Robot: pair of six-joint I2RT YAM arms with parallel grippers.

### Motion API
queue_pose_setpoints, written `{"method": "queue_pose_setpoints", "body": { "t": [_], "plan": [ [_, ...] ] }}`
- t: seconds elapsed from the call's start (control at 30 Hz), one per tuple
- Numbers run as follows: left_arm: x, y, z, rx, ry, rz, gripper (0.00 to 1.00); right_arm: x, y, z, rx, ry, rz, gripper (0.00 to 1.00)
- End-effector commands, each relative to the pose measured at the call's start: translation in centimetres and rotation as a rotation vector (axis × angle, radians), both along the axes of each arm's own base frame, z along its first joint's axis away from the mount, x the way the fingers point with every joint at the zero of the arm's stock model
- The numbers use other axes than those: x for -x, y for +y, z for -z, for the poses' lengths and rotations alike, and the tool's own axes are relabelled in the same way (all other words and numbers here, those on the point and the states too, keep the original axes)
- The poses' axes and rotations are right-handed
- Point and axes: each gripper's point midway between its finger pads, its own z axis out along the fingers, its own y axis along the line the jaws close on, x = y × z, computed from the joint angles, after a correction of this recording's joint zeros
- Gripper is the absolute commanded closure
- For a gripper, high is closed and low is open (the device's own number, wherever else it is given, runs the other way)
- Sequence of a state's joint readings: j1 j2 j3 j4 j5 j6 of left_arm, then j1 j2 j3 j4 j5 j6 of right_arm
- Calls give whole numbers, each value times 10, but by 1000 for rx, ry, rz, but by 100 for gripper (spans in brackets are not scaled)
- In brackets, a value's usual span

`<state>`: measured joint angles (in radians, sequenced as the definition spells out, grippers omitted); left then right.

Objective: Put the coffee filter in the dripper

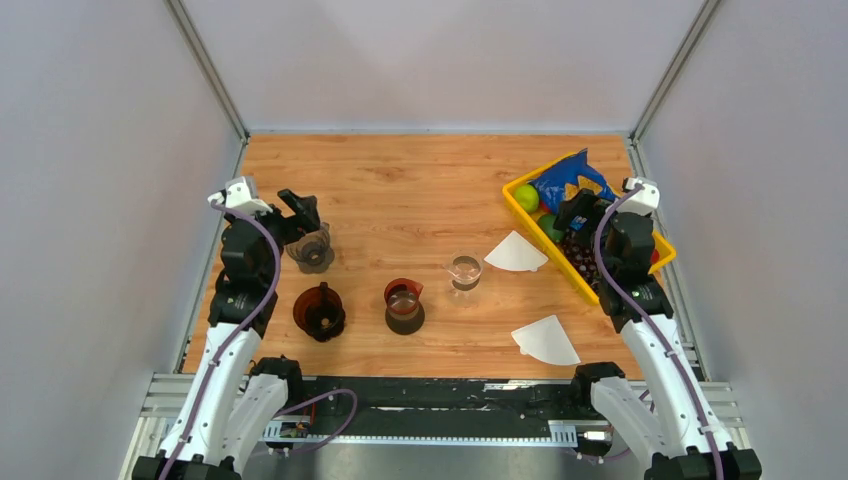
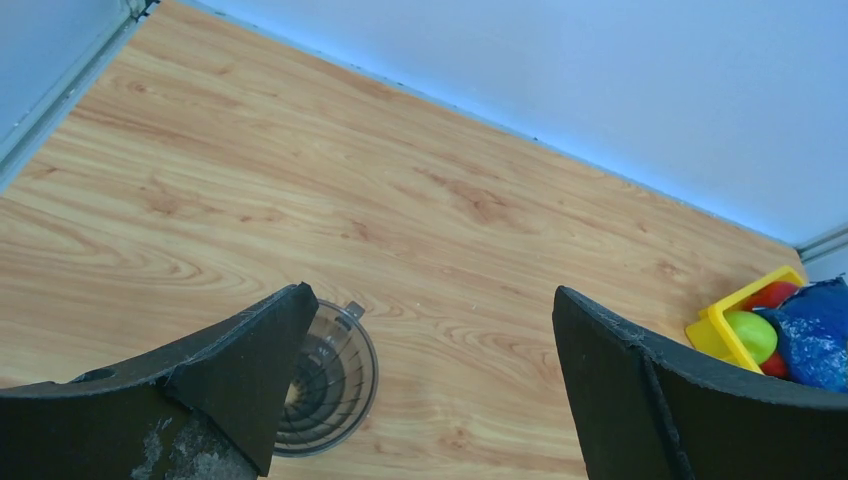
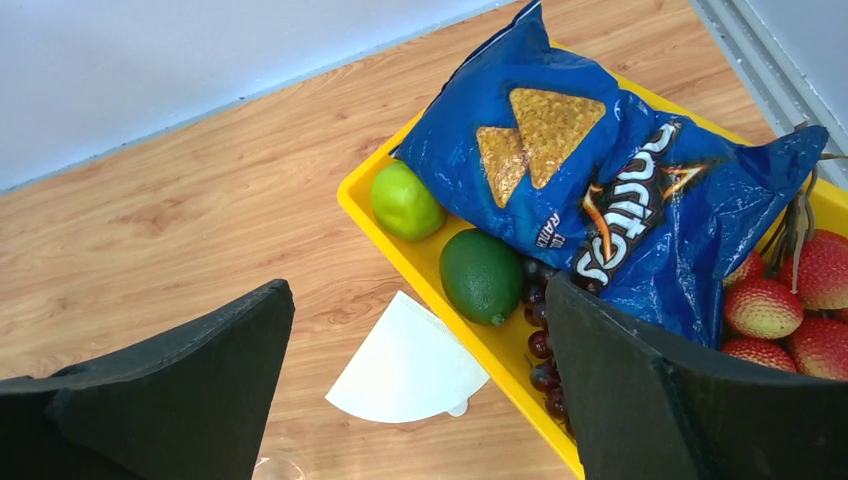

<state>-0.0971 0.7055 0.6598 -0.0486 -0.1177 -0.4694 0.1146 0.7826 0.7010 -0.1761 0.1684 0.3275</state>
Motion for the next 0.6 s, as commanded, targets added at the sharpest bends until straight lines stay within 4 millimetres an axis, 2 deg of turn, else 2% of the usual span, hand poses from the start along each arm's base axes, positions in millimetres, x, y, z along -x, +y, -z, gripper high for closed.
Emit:
{"method": "queue_pose_setpoints", "body": {
  "t": [0.0, 0.13, 0.2, 0.3, 0.47, 0.57],
  "plan": [
    [-2, 4, -3, 13, -11, -25, 0, -4, 10, -12, -49, -20, -37, 0],
    [-3, 4, -1, 21, -4, -26, 0, -4, 32, -9, -64, 28, -158, 0],
    [-5, 2, 0, 23, 1, -20, 0, -3, 49, 0, -55, 75, -268, 0],
    [-7, 0, 3, 25, 15, -9, 0, -6, 65, 17, -72, 166, -341, 0],
    [-9, -1, 5, 28, 28, -5, 0, -22, 89, 57, -83, 338, -352, 0],
    [-9, -1, 5, 24, 31, -6, 0, -31, 95, 81, 8, 402, -241, 0]
  ]
}}
